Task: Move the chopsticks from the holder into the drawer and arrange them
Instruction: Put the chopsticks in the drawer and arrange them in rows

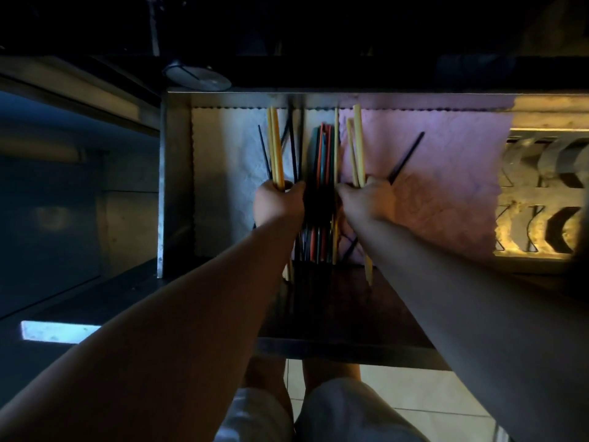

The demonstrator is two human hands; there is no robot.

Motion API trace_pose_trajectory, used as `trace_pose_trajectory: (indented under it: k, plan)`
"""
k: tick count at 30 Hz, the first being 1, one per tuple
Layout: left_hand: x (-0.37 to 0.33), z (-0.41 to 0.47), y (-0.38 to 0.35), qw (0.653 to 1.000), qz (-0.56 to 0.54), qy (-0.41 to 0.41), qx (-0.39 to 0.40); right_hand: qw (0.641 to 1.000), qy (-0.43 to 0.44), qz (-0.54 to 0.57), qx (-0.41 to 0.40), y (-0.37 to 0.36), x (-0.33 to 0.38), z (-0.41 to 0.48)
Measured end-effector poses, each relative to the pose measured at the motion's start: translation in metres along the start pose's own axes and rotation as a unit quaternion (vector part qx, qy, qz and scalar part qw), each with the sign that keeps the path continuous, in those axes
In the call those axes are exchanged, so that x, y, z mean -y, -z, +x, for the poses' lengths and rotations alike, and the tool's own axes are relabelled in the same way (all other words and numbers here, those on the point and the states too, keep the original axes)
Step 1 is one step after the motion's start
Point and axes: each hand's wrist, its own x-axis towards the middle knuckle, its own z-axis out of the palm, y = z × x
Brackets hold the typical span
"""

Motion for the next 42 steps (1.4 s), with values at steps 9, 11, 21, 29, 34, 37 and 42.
trace_pose_trajectory:
  k: [9, 11, 21, 29, 34, 37, 42]
  plan:
    - [0.012, 0.009, 0.023, 0.995, 0.010, -0.027, -0.098, 1.000, 0.014, -0.028, -0.001, -0.013, 0.011, -0.001]
    - [0.014, 0.012, 0.027, 0.995, 0.000, -0.014, -0.098, 1.000, 0.010, -0.012, -0.004, -0.011, 0.012, -0.002]
    - [0.009, 0.015, 0.025, 0.999, 0.003, 0.043, 0.016, 0.996, 0.001, 0.088, 0.018, 0.017, 0.000, -0.015]
    - [-0.015, -0.013, -0.002, 0.987, -0.058, 0.058, 0.138, 0.980, -0.028, 0.198, 0.012, 0.027, 0.003, -0.012]
    - [-0.018, -0.022, -0.006, 0.983, -0.042, 0.042, 0.176, 0.970, -0.037, 0.240, 0.031, 0.034, 0.000, -0.010]
    - [-0.021, -0.027, -0.008, 0.981, -0.033, 0.050, 0.183, 0.968, -0.042, 0.247, 0.021, 0.037, -0.004, -0.007]
    - [-0.020, -0.035, -0.012, 0.976, -0.016, 0.042, 0.211, 0.962, -0.061, 0.265, 0.020, 0.044, -0.011, -0.006]
